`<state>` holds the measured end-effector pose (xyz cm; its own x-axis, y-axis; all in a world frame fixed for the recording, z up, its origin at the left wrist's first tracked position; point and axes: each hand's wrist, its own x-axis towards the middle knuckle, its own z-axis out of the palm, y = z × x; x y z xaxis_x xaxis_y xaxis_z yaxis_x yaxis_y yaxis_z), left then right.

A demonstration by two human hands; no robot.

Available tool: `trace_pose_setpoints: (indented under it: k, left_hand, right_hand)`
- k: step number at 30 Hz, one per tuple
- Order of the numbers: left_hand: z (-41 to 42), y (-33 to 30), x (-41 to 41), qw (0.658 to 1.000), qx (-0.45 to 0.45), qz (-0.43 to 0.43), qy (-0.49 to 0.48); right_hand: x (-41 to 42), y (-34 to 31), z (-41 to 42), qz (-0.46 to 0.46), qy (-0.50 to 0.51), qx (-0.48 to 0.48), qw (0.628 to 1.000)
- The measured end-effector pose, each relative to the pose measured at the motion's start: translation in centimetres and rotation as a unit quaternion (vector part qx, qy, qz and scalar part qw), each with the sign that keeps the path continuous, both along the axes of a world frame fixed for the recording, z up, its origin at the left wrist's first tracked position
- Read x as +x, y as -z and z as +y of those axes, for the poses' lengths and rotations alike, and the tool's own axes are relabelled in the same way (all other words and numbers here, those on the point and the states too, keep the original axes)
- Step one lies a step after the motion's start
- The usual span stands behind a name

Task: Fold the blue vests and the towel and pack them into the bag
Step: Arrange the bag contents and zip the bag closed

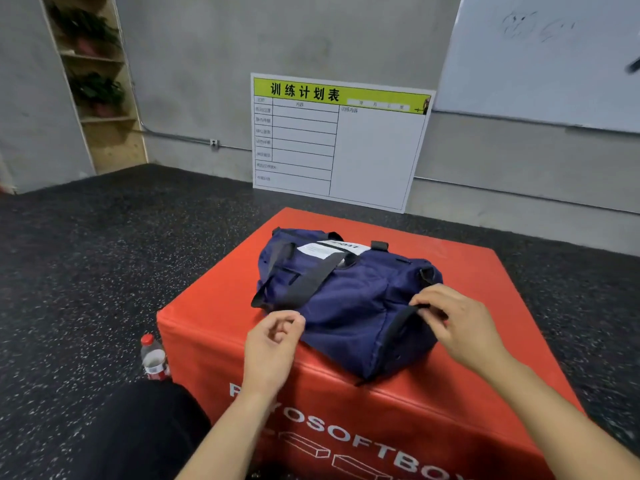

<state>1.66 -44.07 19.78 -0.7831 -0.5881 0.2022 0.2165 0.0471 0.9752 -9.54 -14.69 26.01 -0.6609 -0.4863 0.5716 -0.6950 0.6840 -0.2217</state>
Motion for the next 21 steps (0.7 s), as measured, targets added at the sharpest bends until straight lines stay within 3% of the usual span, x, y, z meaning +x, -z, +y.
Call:
trace_pose_setpoints:
  k: [6,9,12,15,18,21]
  left_hand:
    - [-2.8,-2.4,-4.7,0.982,-0.185,0.021,-0.003]
    - [-4.5,-2.8,-7.5,0.955,-0.294,0.017,-0.011]
    - [-6.7,-1.2,-11.5,0.919,-0.389,-0.069,-0.017]
    - [-8.0,-0.1,-14.3,0.915,-0.362,-0.167,0.063]
    - [-7.8,-1.2,-15.9,0.928,-0.310,-0.131,0.160]
    - [-8.0,-2.8,-17.0,0.937,-0.246,-0.152,0.196]
  right_hand:
    - [-1.7,-0.4,7.7,-0.027,0.111,0.002,0.993]
    - [-2.5,-0.9,10.5,-0.056,0.181,-0.008,0.982]
    - [-4.0,-0.8,12.3,-0.110,0.228,0.007,0.967]
    - [-5.2,-1.5,12.9,-0.157,0.259,-0.025,0.953]
    - [-5.4,-3.5,11.2,-0.252,0.212,-0.072,0.942]
    - [-5.6,-5.3,8.9,-0.326,0.181,-0.032,0.927]
